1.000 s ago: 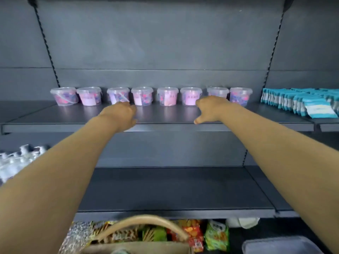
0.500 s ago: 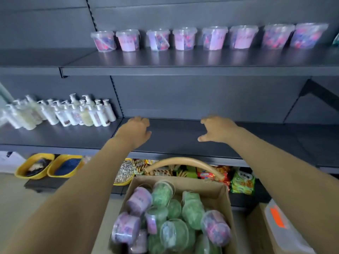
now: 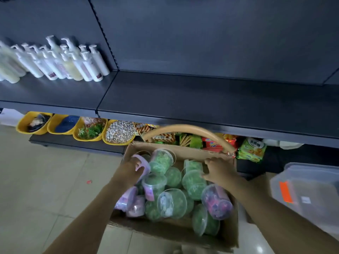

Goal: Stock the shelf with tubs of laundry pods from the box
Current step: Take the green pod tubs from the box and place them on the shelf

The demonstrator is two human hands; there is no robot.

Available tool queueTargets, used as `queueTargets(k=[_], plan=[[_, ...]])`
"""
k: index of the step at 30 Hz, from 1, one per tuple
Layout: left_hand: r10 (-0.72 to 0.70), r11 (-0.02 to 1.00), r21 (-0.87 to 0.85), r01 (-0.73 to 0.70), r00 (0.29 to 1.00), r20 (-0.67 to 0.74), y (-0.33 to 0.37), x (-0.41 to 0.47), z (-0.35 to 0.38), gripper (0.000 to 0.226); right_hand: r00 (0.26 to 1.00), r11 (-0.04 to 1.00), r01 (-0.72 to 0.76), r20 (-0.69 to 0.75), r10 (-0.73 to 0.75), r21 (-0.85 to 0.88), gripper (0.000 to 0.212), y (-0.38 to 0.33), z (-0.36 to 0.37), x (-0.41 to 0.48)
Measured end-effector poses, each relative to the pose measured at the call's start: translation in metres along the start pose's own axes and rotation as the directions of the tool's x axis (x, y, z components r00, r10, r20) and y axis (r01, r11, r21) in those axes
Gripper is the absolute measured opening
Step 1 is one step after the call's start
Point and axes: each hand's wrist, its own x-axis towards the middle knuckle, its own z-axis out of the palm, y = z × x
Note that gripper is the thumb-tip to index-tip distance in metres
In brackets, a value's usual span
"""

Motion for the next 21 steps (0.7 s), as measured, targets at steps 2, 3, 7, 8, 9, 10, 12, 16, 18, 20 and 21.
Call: queueTargets(k=[2, 3, 7, 8, 9, 10, 12, 16, 18, 20, 21], plan=[[-0.056, 0.998, -0.032, 0.057, 0.998, 0.032, -0.005, 0.001, 0.025, 0.031, 0.999, 0.996, -0.022, 0.027, 0.020, 0.081, 0.035, 0.006, 0.025, 0.004], [-0.077, 0.996, -0.037, 0.080, 0.994, 0.078, -0.005, -0.001, 0.037, 0.036, 0.998, 0.990, -0.046, 0.053, 0.040, 0.133, 0.028, 0.010, 0.038, 0.005], [-0.116, 0.984, -0.115, 0.136, 0.979, 0.166, -0.011, -0.008, 0.086, 0.050, 0.962, 0.928, -0.215, 0.228, 0.148, 0.305, 0.022, 0.029, 0.093, 0.002], [-0.126, 0.982, -0.115, 0.147, 0.977, 0.174, -0.014, -0.007, 0.098, 0.054, 0.951, 0.912, -0.261, 0.247, 0.187, 0.315, 0.026, 0.033, 0.106, 0.001], [-0.142, 0.980, -0.106, 0.165, 0.970, 0.199, -0.016, -0.006, 0.108, 0.054, 0.938, 0.899, -0.307, 0.257, 0.231, 0.312, 0.034, 0.036, 0.116, 0.000], [-0.154, 0.981, -0.082, 0.178, 0.958, 0.242, -0.018, -0.007, 0.115, 0.046, 0.925, 0.891, -0.344, 0.269, 0.267, 0.297, 0.044, 0.038, 0.126, -0.002], [-0.136, 0.987, -0.044, 0.157, 0.941, 0.309, -0.020, -0.005, 0.127, 0.029, 0.899, 0.867, -0.416, 0.271, 0.345, 0.275, 0.067, 0.037, 0.146, -0.007], [-0.137, 0.981, -0.075, 0.177, 0.918, 0.372, -0.031, 0.004, 0.141, 0.034, 0.818, 0.778, -0.573, 0.249, 0.519, 0.258, 0.100, 0.021, 0.170, -0.011], [-0.137, 0.984, -0.054, 0.169, 0.919, 0.369, -0.032, 0.011, 0.142, 0.024, 0.790, 0.767, -0.611, 0.211, 0.576, 0.194, 0.111, 0.016, 0.177, -0.007], [-0.129, 0.988, -0.029, 0.153, 0.905, 0.406, -0.033, 0.018, 0.144, 0.020, 0.761, 0.748, -0.645, 0.219, 0.610, 0.159, 0.119, 0.014, 0.178, -0.001], [-0.114, 0.989, -0.038, 0.142, 0.903, 0.415, -0.033, 0.022, 0.145, 0.021, 0.747, 0.737, -0.659, 0.244, 0.619, 0.148, 0.121, 0.014, 0.177, 0.003]])
